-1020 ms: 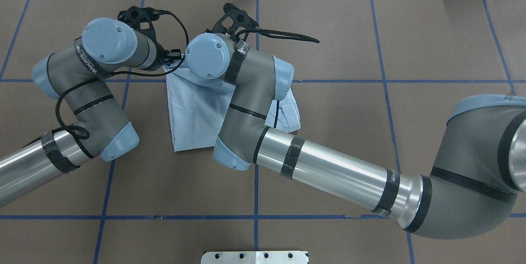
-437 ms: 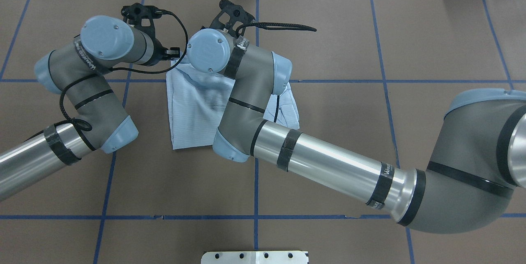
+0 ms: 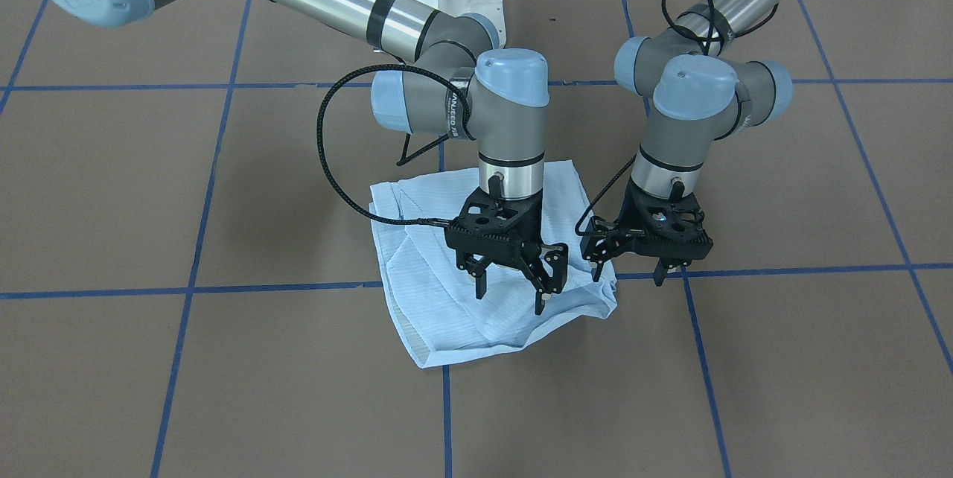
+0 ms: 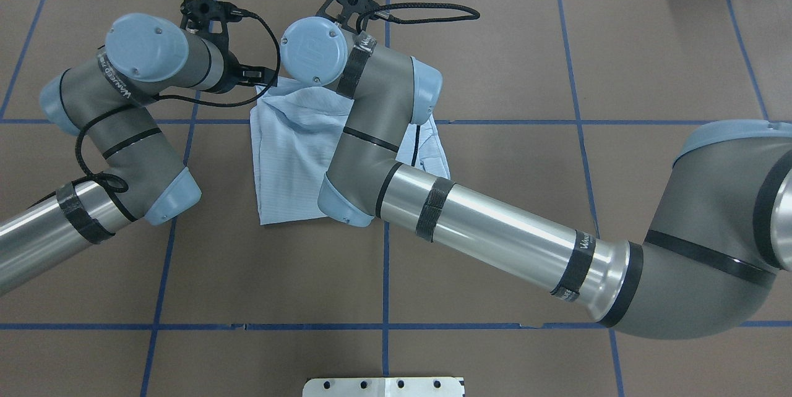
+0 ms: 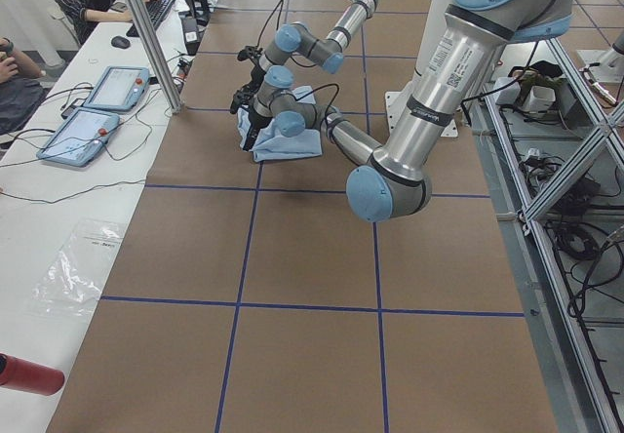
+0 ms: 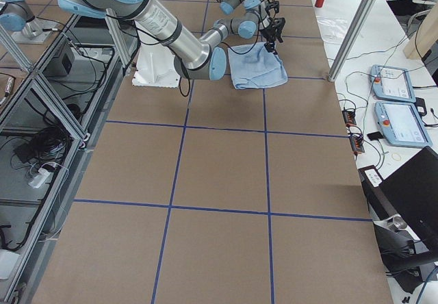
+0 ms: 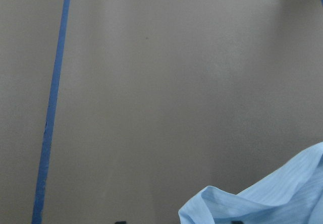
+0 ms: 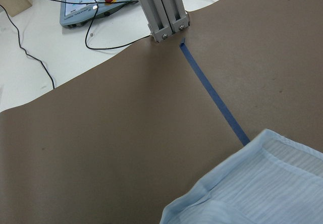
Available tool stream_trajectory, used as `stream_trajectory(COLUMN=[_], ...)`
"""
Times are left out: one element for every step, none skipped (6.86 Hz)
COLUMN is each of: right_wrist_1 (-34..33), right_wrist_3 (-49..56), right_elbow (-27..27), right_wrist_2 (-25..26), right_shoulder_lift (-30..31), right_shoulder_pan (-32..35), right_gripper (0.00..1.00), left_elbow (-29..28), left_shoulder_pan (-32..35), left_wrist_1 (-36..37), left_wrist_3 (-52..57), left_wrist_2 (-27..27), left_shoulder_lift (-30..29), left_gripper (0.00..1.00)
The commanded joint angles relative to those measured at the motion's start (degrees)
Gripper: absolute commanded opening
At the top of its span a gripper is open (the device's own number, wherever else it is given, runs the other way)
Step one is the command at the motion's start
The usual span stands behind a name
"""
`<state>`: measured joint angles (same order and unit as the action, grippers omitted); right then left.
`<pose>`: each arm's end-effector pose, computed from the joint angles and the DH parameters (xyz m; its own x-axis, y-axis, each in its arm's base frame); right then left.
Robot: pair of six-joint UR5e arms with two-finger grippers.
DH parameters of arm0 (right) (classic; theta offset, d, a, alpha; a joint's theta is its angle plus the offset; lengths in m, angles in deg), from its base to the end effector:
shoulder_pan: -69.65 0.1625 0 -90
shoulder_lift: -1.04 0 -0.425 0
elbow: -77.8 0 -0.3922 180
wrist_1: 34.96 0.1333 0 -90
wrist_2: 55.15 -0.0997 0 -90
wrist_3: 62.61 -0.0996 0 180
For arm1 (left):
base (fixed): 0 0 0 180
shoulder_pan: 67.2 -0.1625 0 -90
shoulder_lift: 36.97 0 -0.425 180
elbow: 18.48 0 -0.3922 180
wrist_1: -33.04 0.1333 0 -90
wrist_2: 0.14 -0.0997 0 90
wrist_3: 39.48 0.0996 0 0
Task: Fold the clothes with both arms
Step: 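Lay the folded edge down with both grippers and release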
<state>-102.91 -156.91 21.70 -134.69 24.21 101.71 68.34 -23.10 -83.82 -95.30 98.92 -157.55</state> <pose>-0.6462 -0.5834 0.0911 0.4364 0.3603 0.8245 -0.6826 0.7295 0.0425 0.4226 -0.5733 0.3244 0.6815 0.1121 -0.7232 0.2569 0.8886 0.3799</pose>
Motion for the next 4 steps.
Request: stream_trajectory(right_wrist_1=[0.0, 0.0, 0.0, 0.1], right_wrist_3=[6.1, 8.5, 12.3, 14.6], right_elbow=[-5.0, -6.3, -7.4, -10.8], right_wrist_2=[-5.7, -8.6, -11.6, -12.3], right_shoulder_lift=[3.9, 5.0, 6.5, 10.0], right_shoulder_pan=[2.1, 3.8, 5.1, 5.8], right_gripper=[1.0, 1.0, 1.0, 1.0], left_elbow=[-0.3, -0.4, -0.4, -0.5], left_shoulder_pan=[-1.2, -2.3, -3.6, -4.2], left_wrist_1=[0.3, 0.2, 0.3, 0.3], left_wrist_3=[0.2, -0.1, -0.4, -0.5], left_wrist_2=[0.4, 0.3, 0.2, 0.1], left_shoulder_lift=[0.0, -0.1, -0.4, -0.6], left_gripper=[1.0, 1.0, 1.0, 1.0])
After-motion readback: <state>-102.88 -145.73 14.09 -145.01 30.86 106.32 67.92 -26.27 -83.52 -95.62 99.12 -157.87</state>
